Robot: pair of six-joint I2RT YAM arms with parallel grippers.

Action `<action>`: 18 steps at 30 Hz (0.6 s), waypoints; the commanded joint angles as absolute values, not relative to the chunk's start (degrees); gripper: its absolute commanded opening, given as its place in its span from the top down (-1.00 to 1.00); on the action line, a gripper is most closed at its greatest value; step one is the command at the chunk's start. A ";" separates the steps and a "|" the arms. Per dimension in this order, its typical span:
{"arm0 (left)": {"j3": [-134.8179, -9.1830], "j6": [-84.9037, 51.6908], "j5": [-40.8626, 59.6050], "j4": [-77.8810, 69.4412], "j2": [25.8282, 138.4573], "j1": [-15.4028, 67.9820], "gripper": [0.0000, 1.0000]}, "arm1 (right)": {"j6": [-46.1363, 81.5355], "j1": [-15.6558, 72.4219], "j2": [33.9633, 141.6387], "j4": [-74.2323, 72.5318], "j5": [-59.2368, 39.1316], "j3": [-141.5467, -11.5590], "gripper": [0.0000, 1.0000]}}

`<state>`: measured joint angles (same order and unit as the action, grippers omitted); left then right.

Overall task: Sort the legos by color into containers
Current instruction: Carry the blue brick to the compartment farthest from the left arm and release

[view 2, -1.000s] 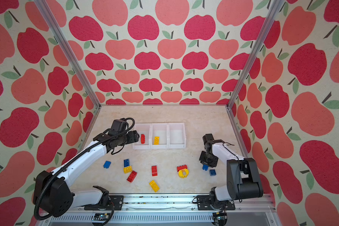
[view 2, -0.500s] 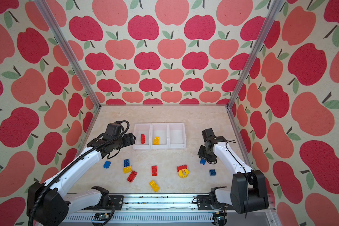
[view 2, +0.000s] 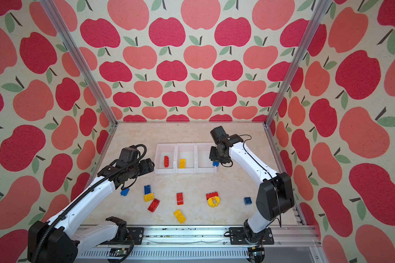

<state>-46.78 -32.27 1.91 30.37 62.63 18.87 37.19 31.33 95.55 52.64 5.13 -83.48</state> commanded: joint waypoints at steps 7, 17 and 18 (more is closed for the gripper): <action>-44.52 -34.40 0.62 32.95 58.11 18.46 -0.65 | 31.68 33.46 111.17 55.11 6.55 -97.09 0.41; -43.59 -34.73 0.51 32.81 57.48 18.19 -0.65 | 29.01 34.13 122.91 56.85 7.29 -105.57 0.33; -43.68 -34.64 0.59 32.83 57.52 18.12 -0.65 | 28.92 34.11 123.42 57.03 7.30 -105.88 0.30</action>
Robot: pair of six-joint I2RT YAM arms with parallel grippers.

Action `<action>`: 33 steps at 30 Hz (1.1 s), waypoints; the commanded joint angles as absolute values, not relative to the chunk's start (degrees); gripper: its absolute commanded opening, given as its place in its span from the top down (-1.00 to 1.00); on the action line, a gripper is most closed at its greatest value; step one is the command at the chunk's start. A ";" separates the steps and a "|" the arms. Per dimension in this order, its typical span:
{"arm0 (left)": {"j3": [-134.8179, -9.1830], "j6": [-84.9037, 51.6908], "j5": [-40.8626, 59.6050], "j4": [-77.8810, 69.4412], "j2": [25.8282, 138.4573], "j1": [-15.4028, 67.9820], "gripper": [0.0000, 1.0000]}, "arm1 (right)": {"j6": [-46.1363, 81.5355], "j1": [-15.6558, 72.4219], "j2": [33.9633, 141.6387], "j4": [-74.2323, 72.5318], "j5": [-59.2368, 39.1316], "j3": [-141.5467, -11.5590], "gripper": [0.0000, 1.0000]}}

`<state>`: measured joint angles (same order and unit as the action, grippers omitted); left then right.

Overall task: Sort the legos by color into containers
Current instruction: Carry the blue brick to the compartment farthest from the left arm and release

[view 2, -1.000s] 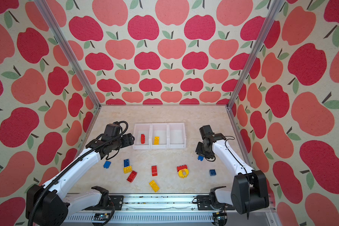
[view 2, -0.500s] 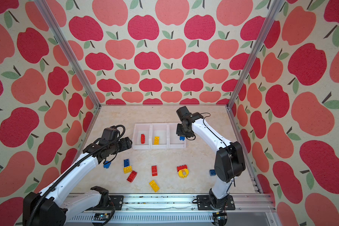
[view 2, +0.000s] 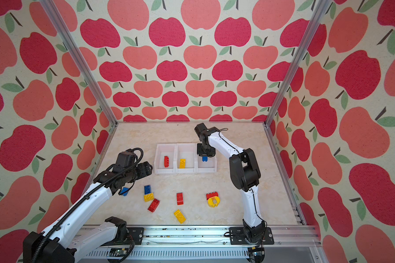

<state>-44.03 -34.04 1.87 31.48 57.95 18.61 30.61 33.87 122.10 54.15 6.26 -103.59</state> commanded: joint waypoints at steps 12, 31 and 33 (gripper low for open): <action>-43.51 -34.42 1.04 32.44 57.65 17.54 -0.66 | 29.18 34.23 122.82 57.65 6.52 -106.08 -0.11; -43.33 -33.88 2.43 31.05 58.51 16.79 -0.67 | 38.75 35.46 106.81 55.34 4.29 -89.69 -0.37; -43.29 -33.75 2.67 31.00 58.71 16.72 -0.67 | 39.39 35.95 104.25 55.20 4.37 -87.11 -0.40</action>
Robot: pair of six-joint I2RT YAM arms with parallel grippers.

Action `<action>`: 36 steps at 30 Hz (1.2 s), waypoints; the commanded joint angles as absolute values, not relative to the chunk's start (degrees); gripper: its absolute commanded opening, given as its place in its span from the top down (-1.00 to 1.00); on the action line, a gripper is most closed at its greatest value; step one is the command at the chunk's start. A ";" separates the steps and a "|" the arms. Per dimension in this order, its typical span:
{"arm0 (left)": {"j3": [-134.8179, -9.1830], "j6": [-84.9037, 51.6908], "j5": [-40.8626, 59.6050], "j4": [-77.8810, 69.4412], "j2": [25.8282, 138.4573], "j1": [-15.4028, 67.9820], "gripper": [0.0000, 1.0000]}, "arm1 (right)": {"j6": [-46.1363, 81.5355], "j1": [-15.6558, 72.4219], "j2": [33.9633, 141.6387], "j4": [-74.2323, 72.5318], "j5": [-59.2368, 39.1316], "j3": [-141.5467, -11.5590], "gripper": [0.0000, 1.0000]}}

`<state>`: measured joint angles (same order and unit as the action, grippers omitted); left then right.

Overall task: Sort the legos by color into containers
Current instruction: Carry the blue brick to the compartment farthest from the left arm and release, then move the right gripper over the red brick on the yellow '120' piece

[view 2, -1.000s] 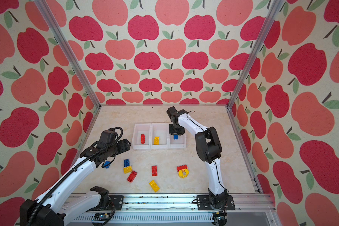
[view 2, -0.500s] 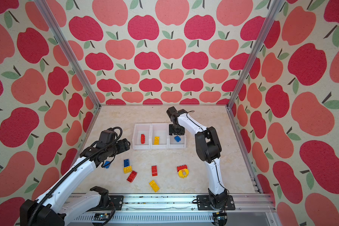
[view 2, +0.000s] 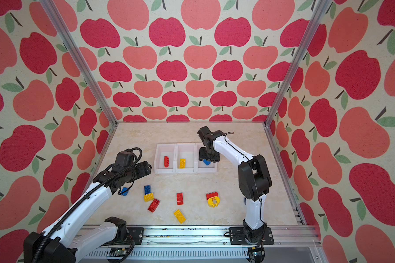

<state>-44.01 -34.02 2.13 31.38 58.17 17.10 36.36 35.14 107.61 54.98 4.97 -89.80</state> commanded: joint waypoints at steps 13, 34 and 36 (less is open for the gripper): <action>-44.08 -32.08 4.04 30.87 59.41 16.09 -0.68 | 31.91 42.63 87.89 55.25 5.89 -70.64 -0.62; -42.98 -32.60 4.03 30.50 58.51 16.02 -0.70 | 34.07 57.91 82.05 55.50 8.96 -54.74 -0.88; -42.89 -32.56 4.04 30.50 58.51 16.00 -0.70 | 34.81 57.88 82.17 55.24 8.96 -53.61 -0.89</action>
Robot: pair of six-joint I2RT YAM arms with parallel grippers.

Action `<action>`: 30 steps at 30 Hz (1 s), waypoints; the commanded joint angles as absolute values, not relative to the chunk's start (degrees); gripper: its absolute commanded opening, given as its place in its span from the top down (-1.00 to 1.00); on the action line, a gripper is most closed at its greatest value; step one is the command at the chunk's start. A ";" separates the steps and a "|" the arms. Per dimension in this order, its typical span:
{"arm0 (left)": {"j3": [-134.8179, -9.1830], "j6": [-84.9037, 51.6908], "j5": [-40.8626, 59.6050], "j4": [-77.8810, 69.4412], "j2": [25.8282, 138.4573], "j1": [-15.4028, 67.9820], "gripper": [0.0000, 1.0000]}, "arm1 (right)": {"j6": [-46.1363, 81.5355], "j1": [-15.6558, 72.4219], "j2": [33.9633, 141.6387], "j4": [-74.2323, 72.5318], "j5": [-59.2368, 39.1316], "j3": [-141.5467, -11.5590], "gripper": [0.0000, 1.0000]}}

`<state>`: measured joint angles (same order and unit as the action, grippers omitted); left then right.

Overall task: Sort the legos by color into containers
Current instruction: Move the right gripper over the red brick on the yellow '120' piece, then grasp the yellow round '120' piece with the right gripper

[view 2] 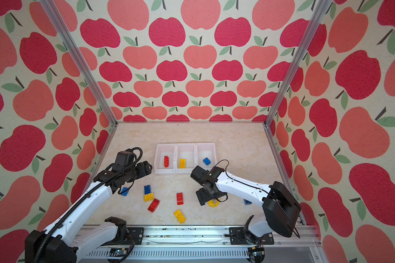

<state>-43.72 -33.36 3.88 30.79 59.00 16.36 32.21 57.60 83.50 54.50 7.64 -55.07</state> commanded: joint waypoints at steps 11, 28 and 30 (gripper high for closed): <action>-42.98 -32.85 3.87 30.24 58.71 16.00 -0.70 | 37.11 57.75 83.96 49.77 7.47 -47.77 -0.91; -43.11 -32.87 3.09 31.29 57.83 16.08 -0.70 | 37.02 57.26 87.98 46.33 7.48 -47.42 -0.50; -43.04 -32.86 3.08 31.33 57.72 16.13 -0.70 | 37.22 57.30 87.66 46.43 7.40 -47.15 -0.42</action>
